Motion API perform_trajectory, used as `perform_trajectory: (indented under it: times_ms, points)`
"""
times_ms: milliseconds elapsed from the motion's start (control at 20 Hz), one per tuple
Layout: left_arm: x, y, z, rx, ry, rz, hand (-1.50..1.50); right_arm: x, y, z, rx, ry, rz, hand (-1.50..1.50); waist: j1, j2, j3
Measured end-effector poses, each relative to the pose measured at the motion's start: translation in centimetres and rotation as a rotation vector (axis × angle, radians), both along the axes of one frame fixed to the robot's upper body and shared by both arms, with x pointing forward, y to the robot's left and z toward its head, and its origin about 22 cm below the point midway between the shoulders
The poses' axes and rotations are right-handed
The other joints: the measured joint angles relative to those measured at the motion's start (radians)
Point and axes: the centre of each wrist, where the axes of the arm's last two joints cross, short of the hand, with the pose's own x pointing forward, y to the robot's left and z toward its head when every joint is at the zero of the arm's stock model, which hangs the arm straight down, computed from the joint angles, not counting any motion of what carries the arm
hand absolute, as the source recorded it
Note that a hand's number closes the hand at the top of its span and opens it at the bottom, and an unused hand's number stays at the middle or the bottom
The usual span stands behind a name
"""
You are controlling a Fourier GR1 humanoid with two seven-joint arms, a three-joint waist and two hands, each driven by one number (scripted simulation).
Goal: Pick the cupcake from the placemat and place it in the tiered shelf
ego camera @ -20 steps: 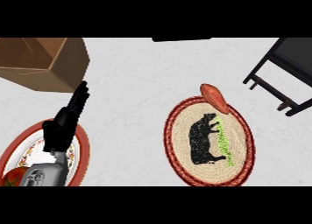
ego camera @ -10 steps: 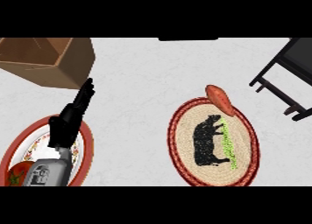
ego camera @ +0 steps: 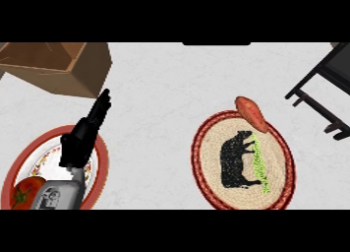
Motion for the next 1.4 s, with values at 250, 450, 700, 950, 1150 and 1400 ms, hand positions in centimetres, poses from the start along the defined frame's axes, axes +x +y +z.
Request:
perform_trajectory:
  times_ms: [250, 450, 700, 950, 1150, 1400]
  points:
    - [0.3, -0.4, 0.1, 0.004, -0.006, 0.000, 0.00, 1.6, 0.2, 2.3, 0.028, -0.029, -0.038, 1.50, 0.002, 0.001, 0.000]
    - [0.7, -0.1, 0.5, 0.004, -0.007, -0.006, 0.00, 3.2, 0.1, 3.4, 0.040, -0.056, -0.082, 1.50, 0.006, 0.001, 0.000]
    - [1.2, 0.1, 0.7, 0.001, -0.012, -0.006, 0.00, 5.3, 0.1, 4.7, 0.050, -0.103, -0.123, 1.50, 0.010, 0.003, 0.000]
    - [0.9, 0.0, 0.2, 0.001, -0.008, -0.013, 0.00, 7.6, 0.1, 6.0, 0.027, -0.147, -0.147, 1.50, 0.017, 0.004, 0.000]
    - [1.1, -0.3, 0.3, 0.007, -0.009, -0.015, 0.00, 9.3, 0.8, 5.4, -0.020, -0.195, -0.162, 1.50, 0.016, 0.004, 0.000]
    - [1.0, -0.2, -0.4, 0.005, -0.004, -0.014, 0.00, 11.5, 1.4, 4.2, -0.048, -0.229, -0.189, 1.50, 0.015, 0.003, 0.001]
